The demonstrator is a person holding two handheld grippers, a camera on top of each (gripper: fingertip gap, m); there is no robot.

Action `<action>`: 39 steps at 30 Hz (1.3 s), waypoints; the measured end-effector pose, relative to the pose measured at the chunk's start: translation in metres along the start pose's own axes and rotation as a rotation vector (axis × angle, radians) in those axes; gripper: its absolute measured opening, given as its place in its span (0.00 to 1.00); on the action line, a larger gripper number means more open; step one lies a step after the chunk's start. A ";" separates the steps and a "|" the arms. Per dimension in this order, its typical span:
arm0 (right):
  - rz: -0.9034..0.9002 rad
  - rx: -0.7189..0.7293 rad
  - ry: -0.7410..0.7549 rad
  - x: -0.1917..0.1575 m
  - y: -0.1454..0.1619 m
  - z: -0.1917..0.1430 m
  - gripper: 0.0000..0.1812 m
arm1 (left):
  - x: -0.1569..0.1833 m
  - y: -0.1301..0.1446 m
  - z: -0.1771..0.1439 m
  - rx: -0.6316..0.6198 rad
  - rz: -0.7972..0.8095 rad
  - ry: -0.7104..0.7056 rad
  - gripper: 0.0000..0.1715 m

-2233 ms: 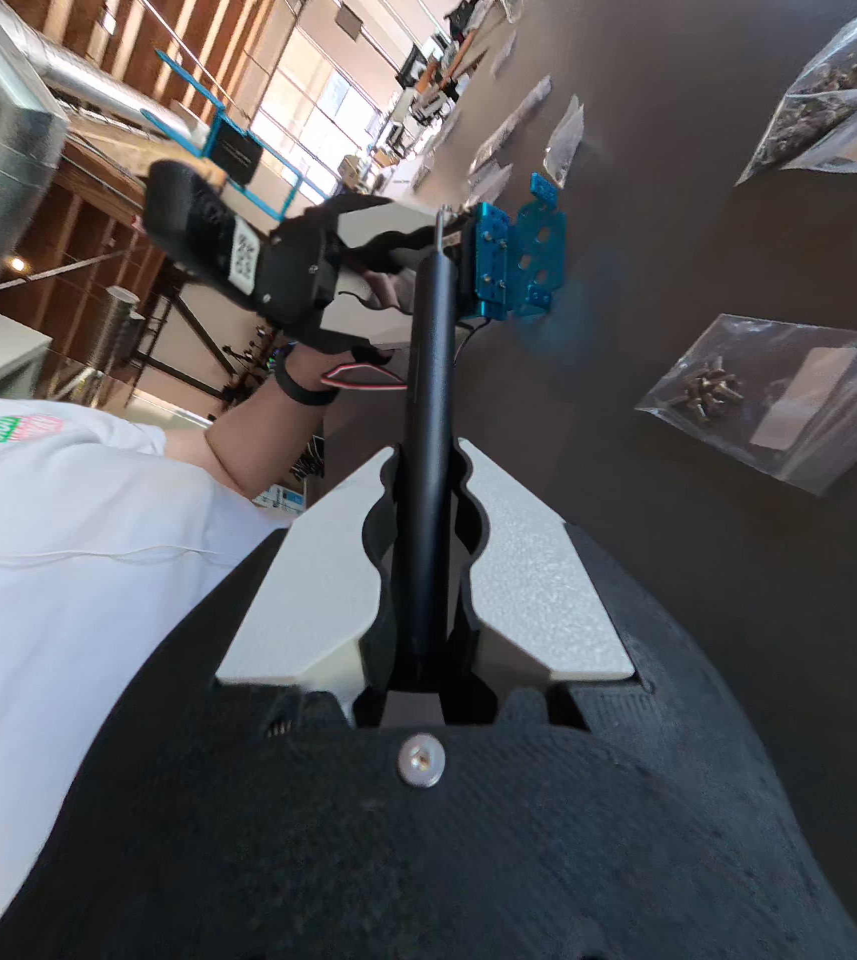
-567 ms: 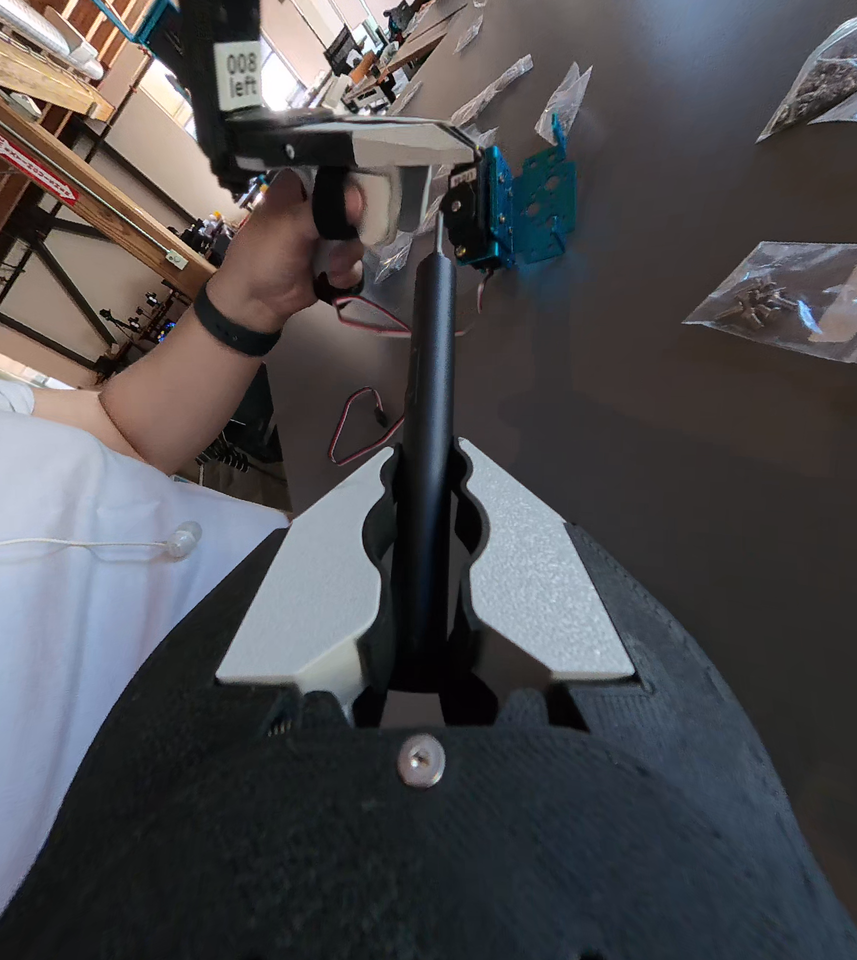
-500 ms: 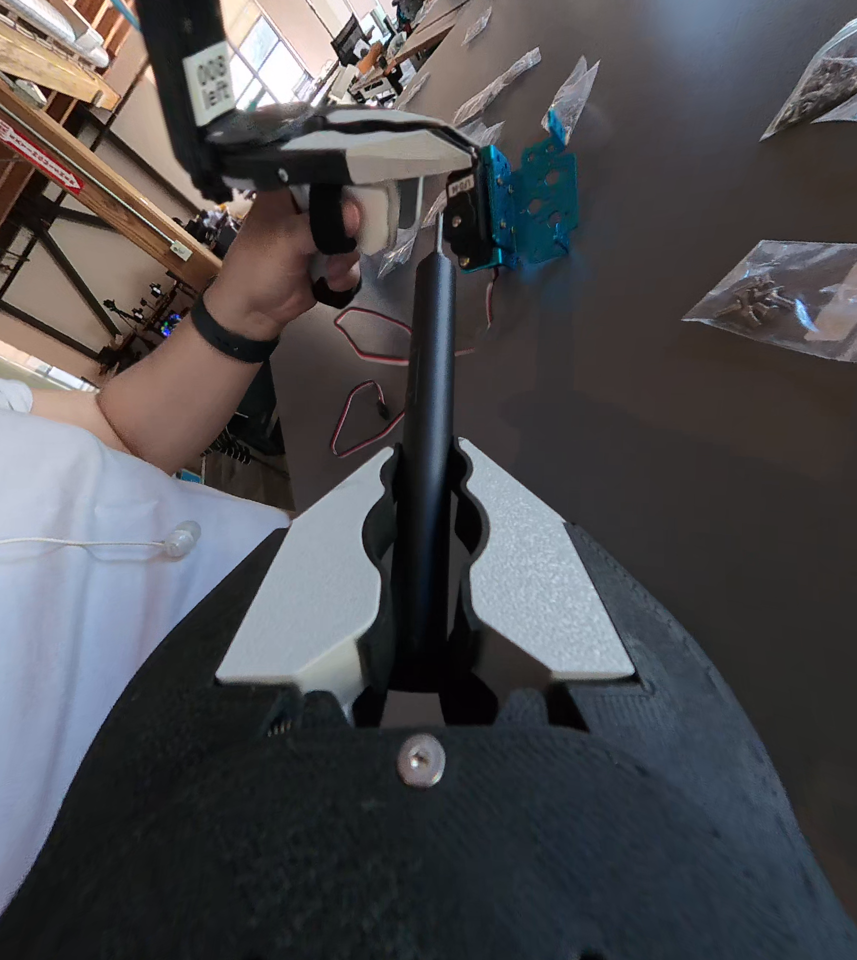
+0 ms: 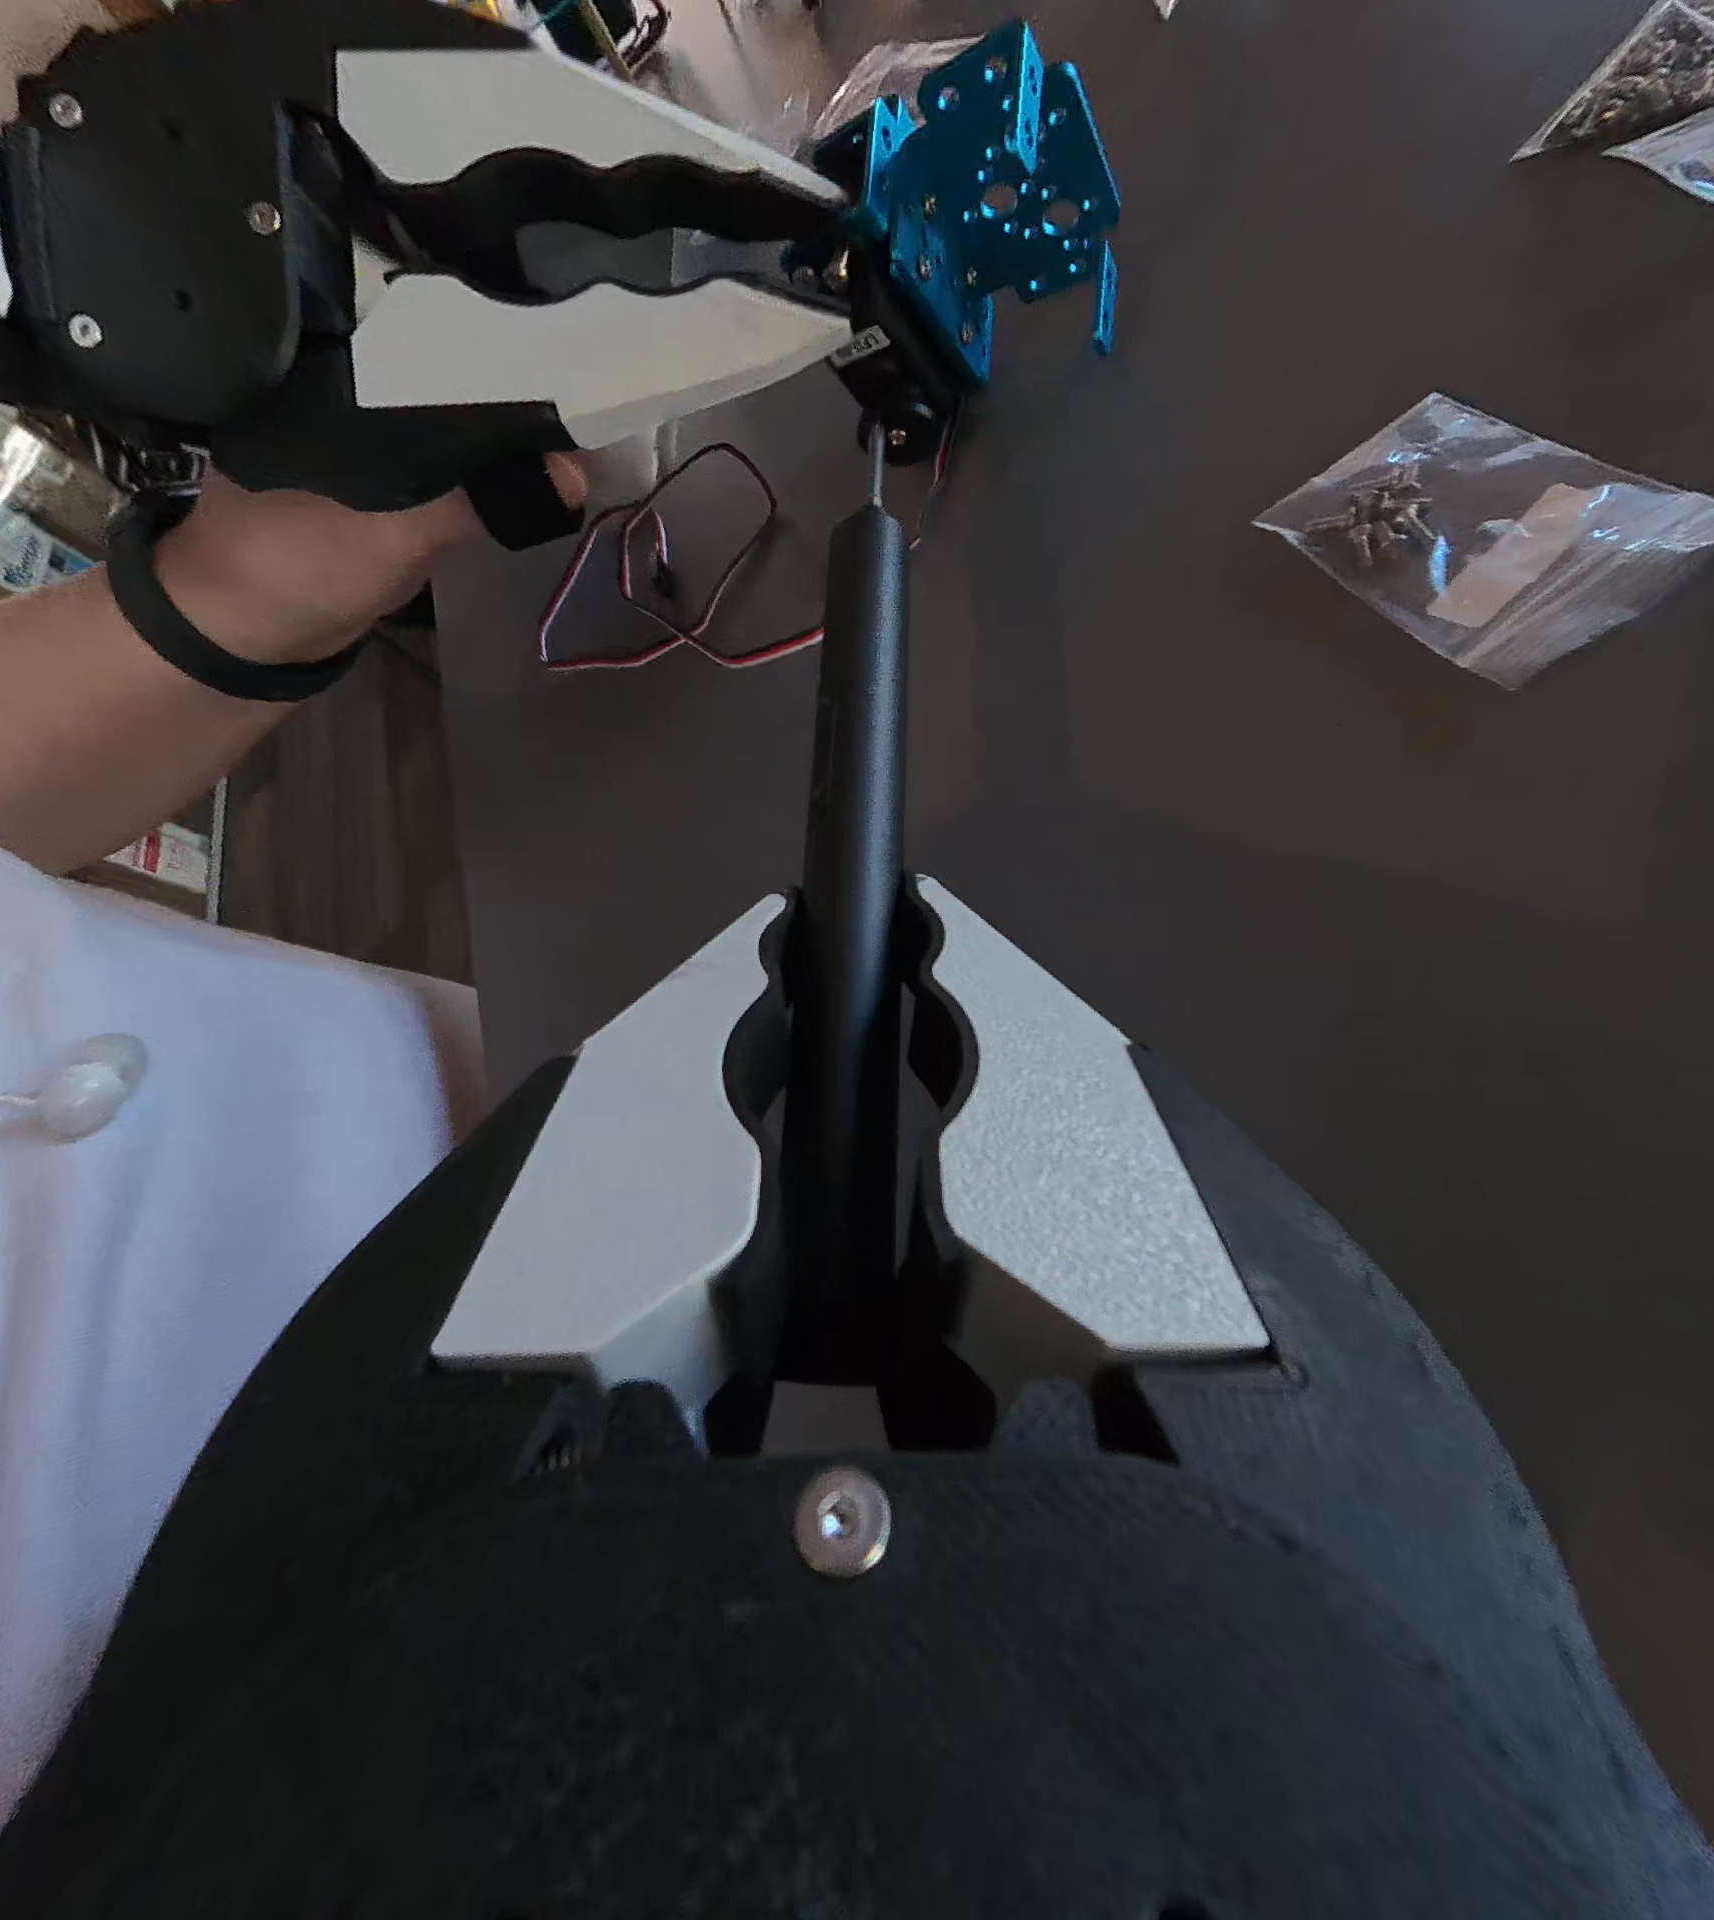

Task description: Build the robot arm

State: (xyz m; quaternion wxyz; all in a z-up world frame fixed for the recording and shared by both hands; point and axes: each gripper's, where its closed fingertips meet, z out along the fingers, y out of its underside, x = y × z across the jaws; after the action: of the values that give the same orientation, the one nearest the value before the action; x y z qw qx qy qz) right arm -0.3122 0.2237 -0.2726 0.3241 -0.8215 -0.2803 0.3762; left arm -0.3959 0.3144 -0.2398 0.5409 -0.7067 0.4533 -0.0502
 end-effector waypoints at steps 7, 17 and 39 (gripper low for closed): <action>-0.040 -0.019 -0.017 0.004 0.000 -0.001 0.09 | -0.016 0.003 0.007 -0.035 -0.079 -0.033 0.17; -0.031 -0.012 -0.021 0.008 -0.003 -0.002 0.09 | -0.026 0.004 0.004 0.001 -0.226 0.023 0.17; -0.036 0.041 -0.008 0.018 -0.006 -0.018 0.09 | -0.062 0.029 -0.041 0.130 -0.475 0.260 0.43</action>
State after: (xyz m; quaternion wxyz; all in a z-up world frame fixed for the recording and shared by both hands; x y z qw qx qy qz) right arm -0.2888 0.2337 -0.2667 0.3464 -0.8081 -0.2883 0.3793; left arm -0.4718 0.3276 -0.2202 0.4954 -0.7447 0.3362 -0.2949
